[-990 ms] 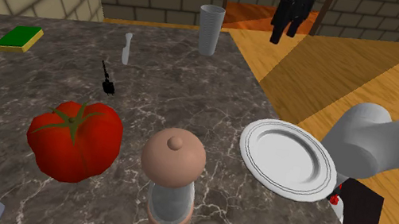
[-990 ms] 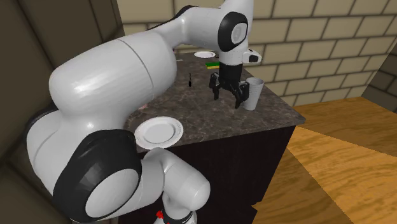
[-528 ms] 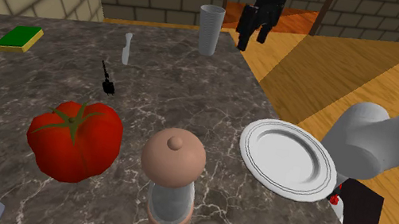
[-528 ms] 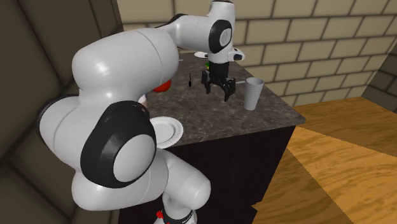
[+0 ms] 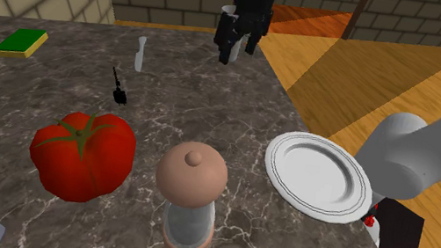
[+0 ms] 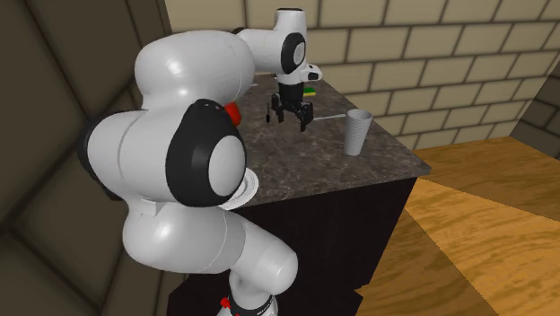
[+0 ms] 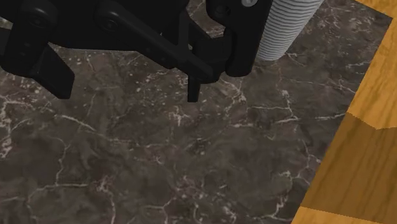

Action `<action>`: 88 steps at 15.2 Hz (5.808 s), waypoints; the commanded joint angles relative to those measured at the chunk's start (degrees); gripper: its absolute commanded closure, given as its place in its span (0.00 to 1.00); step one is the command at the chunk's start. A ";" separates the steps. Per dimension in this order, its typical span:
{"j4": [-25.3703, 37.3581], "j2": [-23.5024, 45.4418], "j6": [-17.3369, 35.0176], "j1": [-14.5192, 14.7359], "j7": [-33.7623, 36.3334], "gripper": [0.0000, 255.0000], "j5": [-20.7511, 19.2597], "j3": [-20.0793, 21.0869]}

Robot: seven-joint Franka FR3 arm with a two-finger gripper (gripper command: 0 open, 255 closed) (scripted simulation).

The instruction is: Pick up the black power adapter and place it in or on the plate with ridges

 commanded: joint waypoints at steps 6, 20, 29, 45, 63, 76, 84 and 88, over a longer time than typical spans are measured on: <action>7.41 11.14 6.62 0.59 7.59 0.00 -1.35 7.32; 29.15 37.12 11.77 4.21 24.78 0.00 -16.77 18.03; 26.16 38.83 16.16 4.28 25.60 0.00 -18.03 17.75; 26.84 38.75 15.42 4.29 25.47 1.00 -17.92 17.77; 33.71 33.89 4.61 3.79 23.09 1.00 -14.56 18.12; 4.30 0.73 4.38 7.20 15.96 1.00 0.99 12.01; -6.95 -17.40 -2.60 12.87 15.41 1.00 4.86 8.55; -10.85 -26.16 -7.66 15.84 16.18 1.00 5.90 7.36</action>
